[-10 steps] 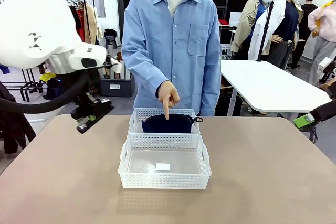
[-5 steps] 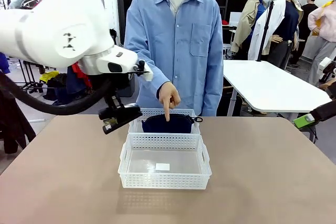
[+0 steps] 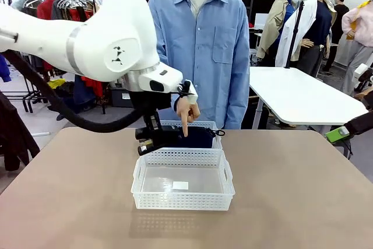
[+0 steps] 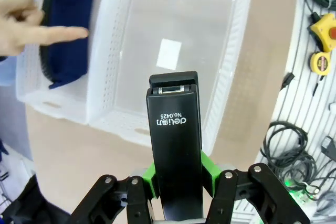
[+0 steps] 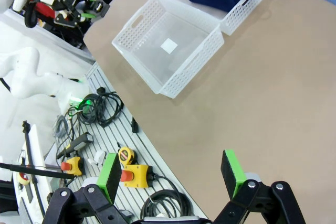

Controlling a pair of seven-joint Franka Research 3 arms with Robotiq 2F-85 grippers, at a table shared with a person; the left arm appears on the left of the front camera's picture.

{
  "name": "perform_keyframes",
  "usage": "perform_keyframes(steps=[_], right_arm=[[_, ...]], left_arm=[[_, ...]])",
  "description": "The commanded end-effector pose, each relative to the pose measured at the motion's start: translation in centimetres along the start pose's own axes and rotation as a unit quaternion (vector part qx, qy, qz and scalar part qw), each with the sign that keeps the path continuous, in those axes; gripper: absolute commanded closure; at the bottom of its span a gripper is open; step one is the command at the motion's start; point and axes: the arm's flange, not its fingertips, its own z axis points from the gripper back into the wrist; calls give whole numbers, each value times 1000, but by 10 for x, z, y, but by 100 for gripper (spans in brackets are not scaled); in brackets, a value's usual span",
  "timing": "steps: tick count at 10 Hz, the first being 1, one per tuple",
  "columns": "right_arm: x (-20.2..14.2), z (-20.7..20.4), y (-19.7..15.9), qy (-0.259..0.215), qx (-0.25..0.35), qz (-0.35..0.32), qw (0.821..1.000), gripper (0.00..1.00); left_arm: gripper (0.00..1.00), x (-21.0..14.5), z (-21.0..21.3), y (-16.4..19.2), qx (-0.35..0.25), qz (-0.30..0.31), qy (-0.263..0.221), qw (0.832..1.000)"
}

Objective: Distribute items into two baskets.
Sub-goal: Place the picked Stapler into the Organizing basket as instructed by the person.

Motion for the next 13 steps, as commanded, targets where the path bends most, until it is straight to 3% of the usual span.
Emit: perform_keyframes(steps=[1,8,13], right_arm=[[2,0,1,1,-3,1,1000,0],[2,0,1,1,-3,1,1000,0],[2,0,1,1,-3,1,1000,0]], left_arm=[[100,3,-5,-7,-11,-18,3,1000],[100,35,-68,2,34,-62,29,997],[100,46,-99,-8,-18,-86,25,996]])
